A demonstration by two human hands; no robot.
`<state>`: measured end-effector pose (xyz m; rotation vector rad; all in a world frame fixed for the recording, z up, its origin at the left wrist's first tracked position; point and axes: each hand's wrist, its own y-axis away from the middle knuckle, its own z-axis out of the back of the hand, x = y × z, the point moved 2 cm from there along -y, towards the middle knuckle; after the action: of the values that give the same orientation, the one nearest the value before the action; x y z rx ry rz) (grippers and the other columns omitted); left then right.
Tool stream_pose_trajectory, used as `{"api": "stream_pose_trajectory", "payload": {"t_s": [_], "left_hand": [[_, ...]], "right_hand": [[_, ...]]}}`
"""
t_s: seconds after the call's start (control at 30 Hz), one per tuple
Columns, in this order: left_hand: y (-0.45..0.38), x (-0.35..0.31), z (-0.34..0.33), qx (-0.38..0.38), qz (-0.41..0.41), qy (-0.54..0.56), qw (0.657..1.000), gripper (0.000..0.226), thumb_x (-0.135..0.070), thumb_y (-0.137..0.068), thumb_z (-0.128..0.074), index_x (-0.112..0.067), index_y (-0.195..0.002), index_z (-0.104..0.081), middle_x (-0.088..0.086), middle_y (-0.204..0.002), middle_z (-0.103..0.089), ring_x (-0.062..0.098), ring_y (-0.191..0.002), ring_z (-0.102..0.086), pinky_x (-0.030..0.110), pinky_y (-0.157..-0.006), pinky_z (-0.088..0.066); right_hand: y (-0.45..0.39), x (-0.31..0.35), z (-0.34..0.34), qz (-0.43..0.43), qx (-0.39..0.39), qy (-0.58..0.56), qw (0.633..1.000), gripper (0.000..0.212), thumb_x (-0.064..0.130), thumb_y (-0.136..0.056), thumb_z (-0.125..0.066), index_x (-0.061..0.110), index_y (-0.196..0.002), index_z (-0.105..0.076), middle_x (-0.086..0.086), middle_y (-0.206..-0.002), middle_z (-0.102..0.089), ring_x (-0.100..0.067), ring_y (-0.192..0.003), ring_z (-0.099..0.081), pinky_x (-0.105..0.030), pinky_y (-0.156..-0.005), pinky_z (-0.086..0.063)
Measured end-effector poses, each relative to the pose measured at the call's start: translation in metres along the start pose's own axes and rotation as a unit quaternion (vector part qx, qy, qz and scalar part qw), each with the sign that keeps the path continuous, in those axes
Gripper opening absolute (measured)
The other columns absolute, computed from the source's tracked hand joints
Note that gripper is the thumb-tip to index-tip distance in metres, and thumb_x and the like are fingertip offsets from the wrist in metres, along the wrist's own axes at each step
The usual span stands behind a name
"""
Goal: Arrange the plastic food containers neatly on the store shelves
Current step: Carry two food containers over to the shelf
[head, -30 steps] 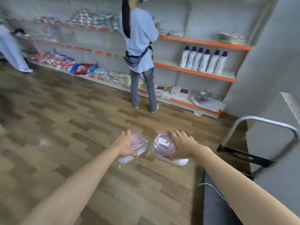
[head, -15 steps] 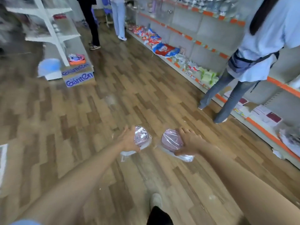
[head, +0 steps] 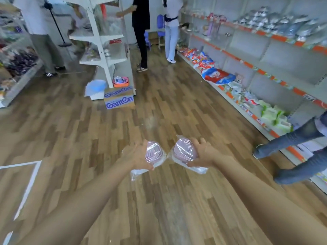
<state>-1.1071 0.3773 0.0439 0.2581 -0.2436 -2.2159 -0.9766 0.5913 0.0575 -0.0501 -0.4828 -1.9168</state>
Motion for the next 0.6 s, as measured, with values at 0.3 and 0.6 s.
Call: {"api": "stream_pose_trajectory", "payload": {"t_s": [0.3, 0.6], "left_hand": [[-0.15, -0.005, 0.024, 0.012, 0.001, 0.006, 1.0, 0.096, -0.059, -0.061, -0.078, -0.012, -0.131, -0.032, 0.006, -0.125, -0.043, 0.027, -0.109, -0.05, 0.032, -0.074, -0.04], [-0.368, -0.033, 0.097, -0.004, -0.07, 0.02, 0.997, 0.096, -0.057, -0.064, -0.077, -0.013, -0.134, -0.029, 0.007, -0.129, -0.041, 0.027, -0.115, -0.047, 0.032, -0.082, -0.038]], "right_hand": [[-0.129, -0.038, 0.026, -0.007, 0.031, -0.016, 0.999, 0.1, 0.046, -0.07, -0.072, 0.02, -0.147, -0.012, -0.007, -0.134, -0.033, -0.03, -0.124, -0.036, -0.036, -0.095, -0.038], [-0.29, -0.096, 0.141, -0.077, -0.042, -0.019, 0.996, 0.098, 0.049, -0.07, -0.073, 0.022, -0.146, -0.017, -0.007, -0.133, -0.035, -0.03, -0.121, -0.038, -0.036, -0.099, -0.038]]}}
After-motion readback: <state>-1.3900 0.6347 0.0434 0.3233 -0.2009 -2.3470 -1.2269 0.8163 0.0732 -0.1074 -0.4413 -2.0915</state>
